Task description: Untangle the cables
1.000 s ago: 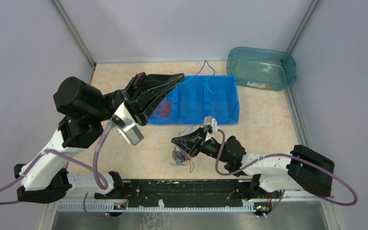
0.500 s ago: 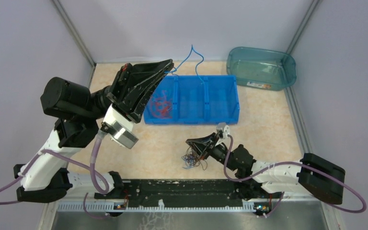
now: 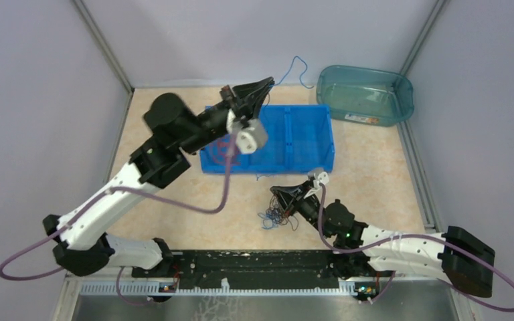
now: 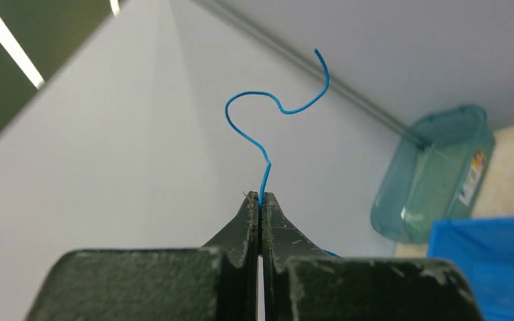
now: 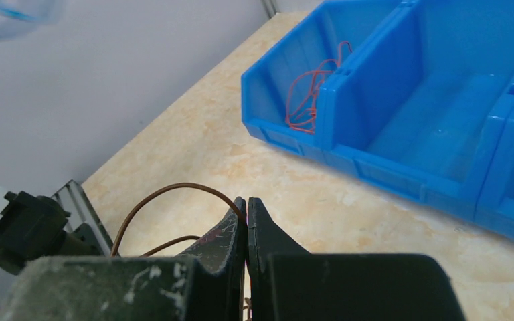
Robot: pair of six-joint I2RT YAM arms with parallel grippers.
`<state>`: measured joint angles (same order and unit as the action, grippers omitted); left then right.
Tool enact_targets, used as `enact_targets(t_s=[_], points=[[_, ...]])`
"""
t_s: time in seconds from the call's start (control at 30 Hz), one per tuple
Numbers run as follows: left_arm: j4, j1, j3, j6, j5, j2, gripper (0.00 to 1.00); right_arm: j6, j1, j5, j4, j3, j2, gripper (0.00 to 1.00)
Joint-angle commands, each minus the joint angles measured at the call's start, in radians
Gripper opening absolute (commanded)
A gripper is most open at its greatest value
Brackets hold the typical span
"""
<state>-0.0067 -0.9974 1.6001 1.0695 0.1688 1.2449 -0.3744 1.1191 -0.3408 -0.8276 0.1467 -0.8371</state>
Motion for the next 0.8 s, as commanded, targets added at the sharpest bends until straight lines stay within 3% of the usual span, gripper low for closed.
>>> enact_targets(t_s=[0.0, 0.33, 0.77], points=[[0.017, 0.113, -0.028, -0.152, -0.074, 0.094, 0.00, 0.010, 0.007, -0.058, 0.120, 0.057, 0.033, 0.00], [0.138, 0.245, -0.083, -0.273, -0.047, 0.284, 0.00, 0.019, 0.007, -0.134, 0.374, 0.131, 0.132, 0.00], [0.212, 0.294, -0.146, -0.356, -0.007, 0.415, 0.00, 0.004, 0.006, -0.166, 0.428, 0.113, 0.231, 0.00]])
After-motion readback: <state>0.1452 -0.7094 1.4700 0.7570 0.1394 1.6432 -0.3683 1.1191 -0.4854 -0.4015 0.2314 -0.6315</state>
